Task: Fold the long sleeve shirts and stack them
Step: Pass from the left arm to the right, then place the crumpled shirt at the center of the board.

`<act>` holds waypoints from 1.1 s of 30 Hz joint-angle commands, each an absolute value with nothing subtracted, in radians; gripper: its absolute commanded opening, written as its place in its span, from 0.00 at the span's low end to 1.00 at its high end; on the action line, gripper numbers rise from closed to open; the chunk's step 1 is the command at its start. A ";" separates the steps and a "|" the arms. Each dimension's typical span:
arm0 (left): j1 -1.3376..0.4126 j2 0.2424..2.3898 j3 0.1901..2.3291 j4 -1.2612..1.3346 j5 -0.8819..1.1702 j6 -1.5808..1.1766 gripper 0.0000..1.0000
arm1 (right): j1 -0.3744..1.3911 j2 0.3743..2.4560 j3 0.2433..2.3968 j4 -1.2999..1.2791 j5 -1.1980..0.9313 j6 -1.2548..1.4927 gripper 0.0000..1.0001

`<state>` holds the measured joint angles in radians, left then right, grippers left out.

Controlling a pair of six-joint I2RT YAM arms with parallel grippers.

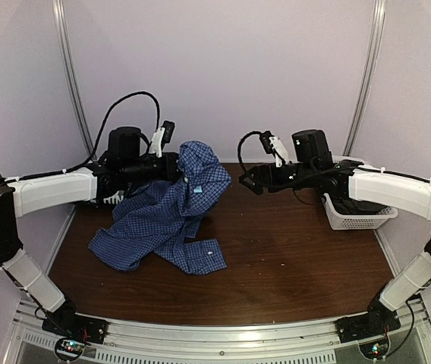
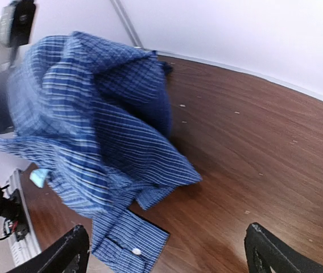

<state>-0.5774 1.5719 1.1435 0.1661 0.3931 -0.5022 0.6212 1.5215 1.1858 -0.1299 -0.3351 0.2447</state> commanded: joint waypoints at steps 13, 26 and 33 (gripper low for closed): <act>-0.632 1.664 1.237 0.284 0.461 -0.551 0.09 | 0.709 1.606 1.200 0.125 -0.711 0.382 0.52; -0.632 1.954 1.579 0.137 0.535 -0.432 0.29 | 0.357 1.482 1.190 -0.069 -0.489 0.529 0.00; -0.629 1.965 1.607 0.051 0.452 -0.343 0.80 | 0.114 1.541 1.126 -0.047 -0.392 0.571 0.00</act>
